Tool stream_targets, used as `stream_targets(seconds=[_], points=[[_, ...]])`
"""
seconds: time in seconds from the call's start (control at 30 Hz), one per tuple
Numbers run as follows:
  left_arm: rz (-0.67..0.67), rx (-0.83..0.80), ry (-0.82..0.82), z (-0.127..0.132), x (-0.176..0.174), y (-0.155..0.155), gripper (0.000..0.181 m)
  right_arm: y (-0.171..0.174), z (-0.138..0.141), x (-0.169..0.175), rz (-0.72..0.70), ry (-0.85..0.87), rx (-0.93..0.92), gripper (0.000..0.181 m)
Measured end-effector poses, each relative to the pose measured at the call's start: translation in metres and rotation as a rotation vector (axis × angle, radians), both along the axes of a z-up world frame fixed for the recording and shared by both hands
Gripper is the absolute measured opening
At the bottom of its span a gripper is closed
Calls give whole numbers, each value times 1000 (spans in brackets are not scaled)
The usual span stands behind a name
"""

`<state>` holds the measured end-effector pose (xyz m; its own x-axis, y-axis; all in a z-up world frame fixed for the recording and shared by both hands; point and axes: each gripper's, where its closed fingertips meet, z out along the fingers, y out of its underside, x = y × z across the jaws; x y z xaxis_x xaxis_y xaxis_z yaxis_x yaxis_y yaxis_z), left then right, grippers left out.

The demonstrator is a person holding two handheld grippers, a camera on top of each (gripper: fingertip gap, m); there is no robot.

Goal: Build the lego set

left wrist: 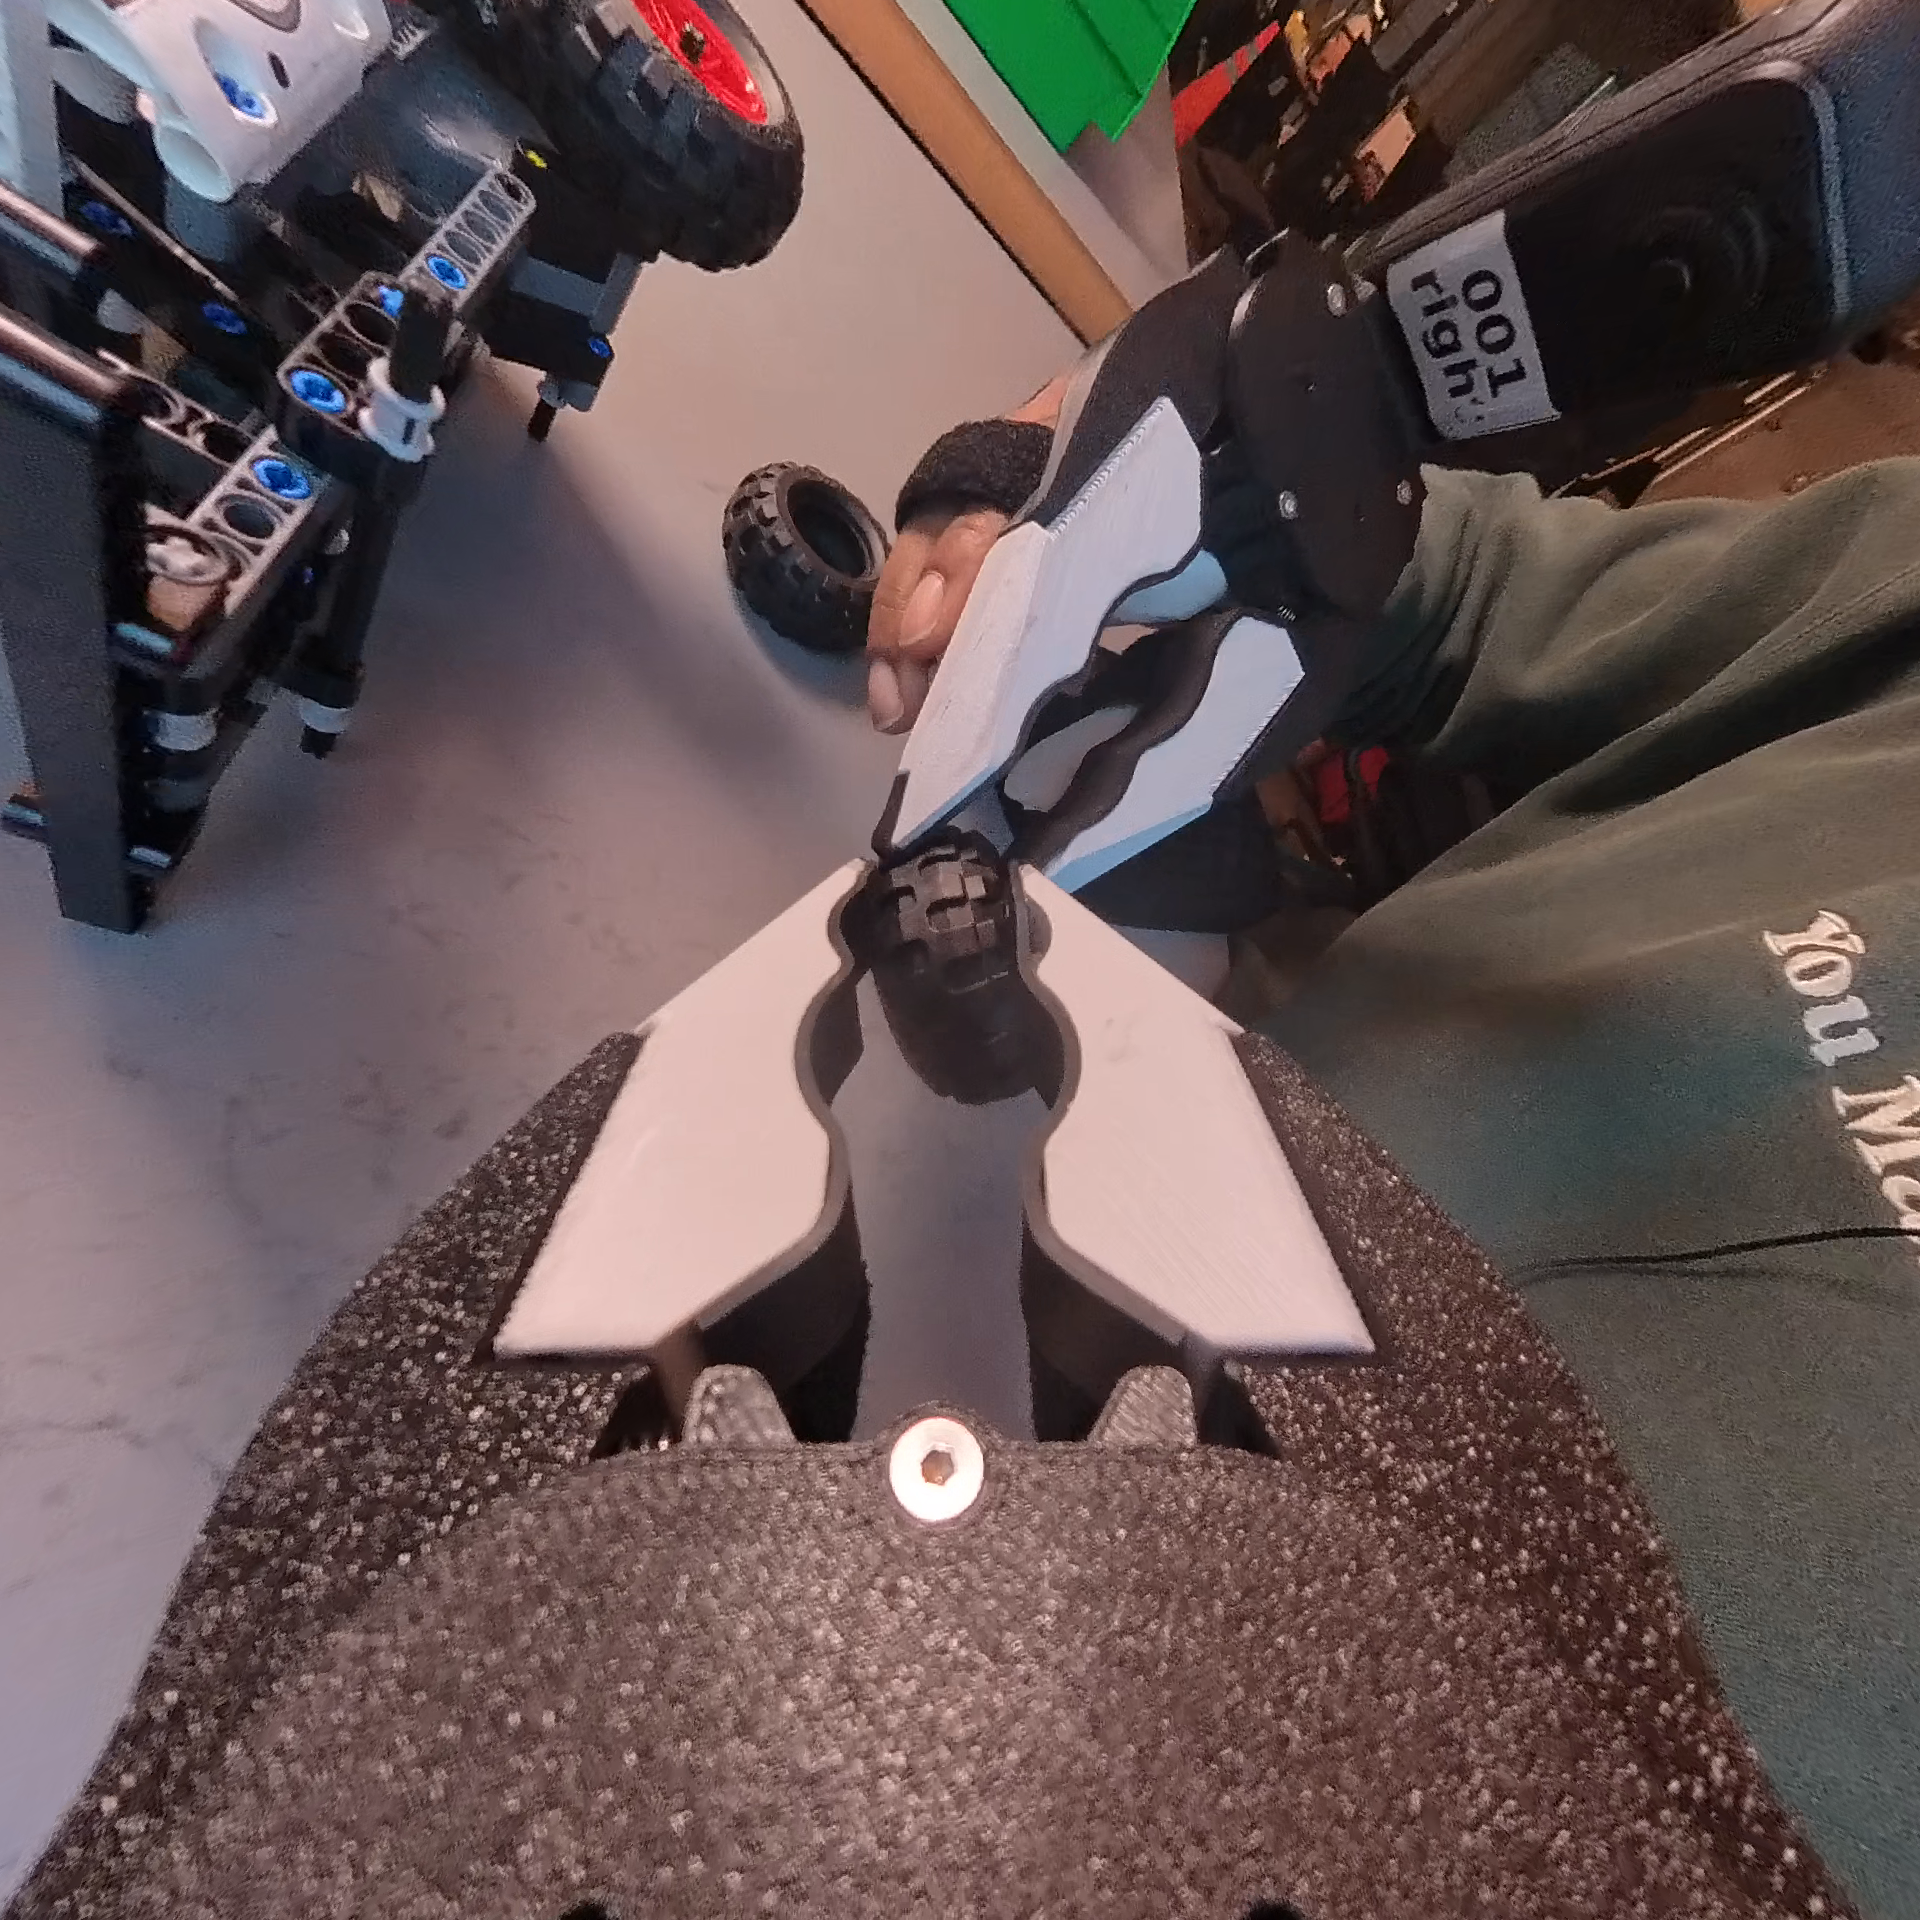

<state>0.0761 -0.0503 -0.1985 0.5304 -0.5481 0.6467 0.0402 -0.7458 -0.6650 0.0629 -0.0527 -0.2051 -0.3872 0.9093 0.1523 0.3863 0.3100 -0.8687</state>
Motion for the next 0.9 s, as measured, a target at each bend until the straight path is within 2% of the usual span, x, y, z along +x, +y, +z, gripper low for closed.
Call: stream_targets(seconds=[0.1, 0.2, 0.23, 0.3, 0.4, 0.63, 0.77, 0.9], points=[[32, 36, -9, 9, -7, -4, 51, 12, 10, -4, -85, 46, -4, 14], [108, 121, 36, 13, -9, 0, 61, 25, 29, -7, -176, 139, -5, 14], [135, 148, 20, 17, -7, 4, 58, 26, 35, -9, -207, 165, -19, 14], [180, 197, -9, 26, -5, 12, 36, 33, 45, -12, -274, 219, -5, 13], [198, 248, -37, 37, -7, 19, 31, 42, 58, -12, -347, 264, -7, 13], [157, 298, 33, 45, -8, 25, 25, 49, 68, -12, -405, 247, -148, 11], [248, 309, -62, 55, -15, 36, 30, 57, 67, -13, -471, 252, -79, 9], [341, 361, 15, 52, -19, 40, 29, 61, 66, -11, -537, 280, 17, 10]])
